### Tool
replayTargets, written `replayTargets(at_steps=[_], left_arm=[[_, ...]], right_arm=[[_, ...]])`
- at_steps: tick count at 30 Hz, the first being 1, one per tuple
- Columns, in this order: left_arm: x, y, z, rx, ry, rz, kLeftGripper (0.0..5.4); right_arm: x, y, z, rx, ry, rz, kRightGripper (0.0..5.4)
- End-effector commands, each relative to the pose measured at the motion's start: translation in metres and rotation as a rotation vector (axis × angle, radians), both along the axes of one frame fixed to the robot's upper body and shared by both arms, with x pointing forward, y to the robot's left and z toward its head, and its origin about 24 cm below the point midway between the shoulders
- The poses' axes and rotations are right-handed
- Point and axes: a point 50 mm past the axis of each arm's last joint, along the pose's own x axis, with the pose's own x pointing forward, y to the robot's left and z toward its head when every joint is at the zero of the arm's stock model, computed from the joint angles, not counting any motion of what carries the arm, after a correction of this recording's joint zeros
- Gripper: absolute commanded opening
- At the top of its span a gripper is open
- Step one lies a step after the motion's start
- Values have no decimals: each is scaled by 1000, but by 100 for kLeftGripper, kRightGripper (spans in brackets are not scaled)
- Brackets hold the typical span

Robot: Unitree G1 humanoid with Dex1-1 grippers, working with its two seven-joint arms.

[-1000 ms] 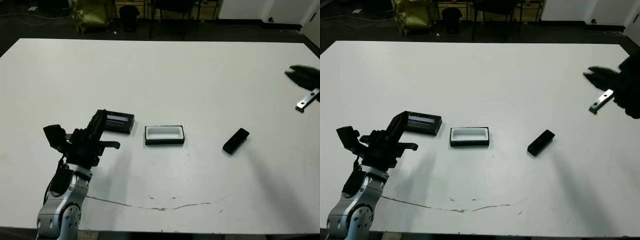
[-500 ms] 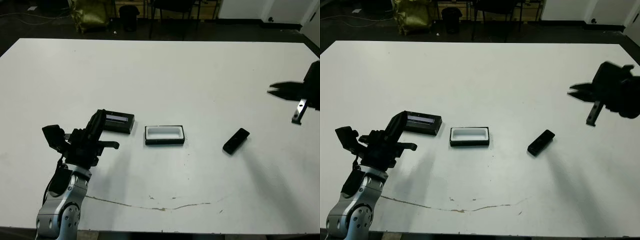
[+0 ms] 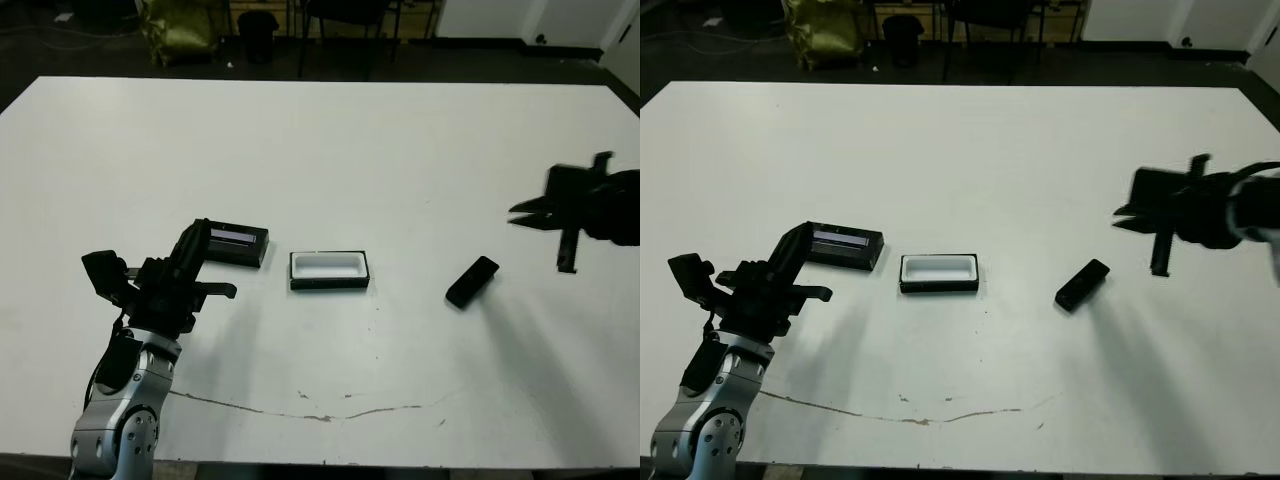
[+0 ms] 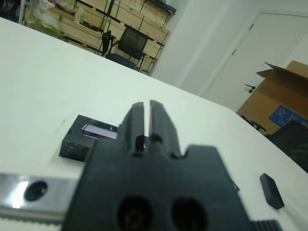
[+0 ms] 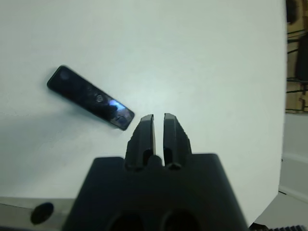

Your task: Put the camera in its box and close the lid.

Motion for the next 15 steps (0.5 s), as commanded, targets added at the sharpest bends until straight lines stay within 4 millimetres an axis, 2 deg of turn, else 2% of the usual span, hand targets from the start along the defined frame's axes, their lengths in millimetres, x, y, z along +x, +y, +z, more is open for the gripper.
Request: replayTargets(at_steps=[1, 7, 15], left_arm=[[-2, 5, -7, 22, 37, 12, 3], [-2, 6, -7, 28, 37, 11, 3], [-2, 7, -7, 18, 37, 15, 3]], right_arm=[[1, 1, -5, -20, 42, 33, 0], [0, -4, -9, 4, 144, 39, 0], [-3, -3, -11, -92, 266, 53, 0]])
